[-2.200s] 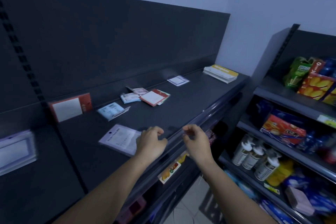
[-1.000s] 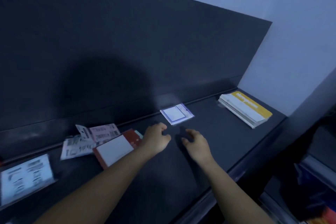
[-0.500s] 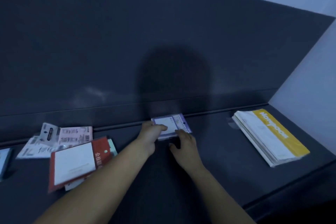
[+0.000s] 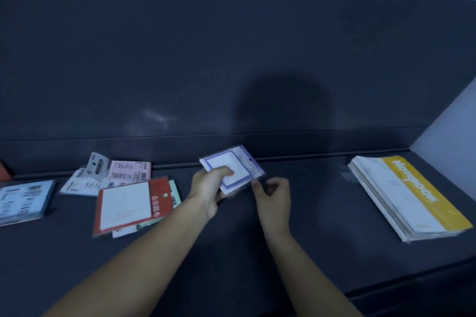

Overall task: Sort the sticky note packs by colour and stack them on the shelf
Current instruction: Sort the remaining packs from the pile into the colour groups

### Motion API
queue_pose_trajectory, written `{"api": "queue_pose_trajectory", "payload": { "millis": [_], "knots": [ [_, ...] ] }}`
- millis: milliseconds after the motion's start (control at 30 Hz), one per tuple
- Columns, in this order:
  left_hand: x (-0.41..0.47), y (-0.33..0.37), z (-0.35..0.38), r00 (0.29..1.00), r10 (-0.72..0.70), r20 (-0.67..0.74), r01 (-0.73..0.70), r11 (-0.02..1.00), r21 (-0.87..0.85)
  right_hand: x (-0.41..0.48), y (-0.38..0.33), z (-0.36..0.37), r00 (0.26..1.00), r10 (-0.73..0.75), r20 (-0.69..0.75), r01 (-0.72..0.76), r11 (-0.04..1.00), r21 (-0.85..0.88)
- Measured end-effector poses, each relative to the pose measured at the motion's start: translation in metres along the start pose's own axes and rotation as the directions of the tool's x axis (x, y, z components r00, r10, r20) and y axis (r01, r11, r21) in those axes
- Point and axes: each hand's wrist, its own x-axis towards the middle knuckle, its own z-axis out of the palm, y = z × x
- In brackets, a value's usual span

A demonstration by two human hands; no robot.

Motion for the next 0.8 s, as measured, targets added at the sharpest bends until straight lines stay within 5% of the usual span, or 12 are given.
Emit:
{"api": "queue_pose_trajectory", "payload": {
  "millis": [100, 200, 367, 567, 800],
  "knots": [
    [-0.021, 0.004, -0.019, 0.997, 0.072, 0.036, -0.069, 0.995, -0.073, -0.016, -0.018, 0.019, 0.947, 0.261, 0.189, -0.309, 0.901, 0.304],
    [-0.041, 0.006, -0.049, 0.988, 0.134, 0.074, -0.133, 0.991, -0.026, -0.038, -0.039, 0.039, 0.85, 0.285, 0.443, -0.481, 0.762, 0.433],
    [-0.063, 0.019, -0.113, 0.976, 0.181, -0.124, -0.187, 0.982, -0.039, -0.078, -0.059, 0.075, 0.881, 0.202, 0.427, -0.377, 0.845, 0.38],
    [-0.095, 0.041, -0.229, 0.844, 0.388, -0.369, -0.402, 0.915, 0.044, -0.15, -0.081, 0.135, 0.858, 0.147, 0.492, -0.306, 0.916, 0.26],
    [-0.126, 0.051, -0.346, 0.698, 0.594, -0.401, -0.389, 0.784, 0.484, -0.223, -0.09, 0.191, 0.853, 0.16, 0.497, -0.279, 0.944, 0.175]
  ]
}}
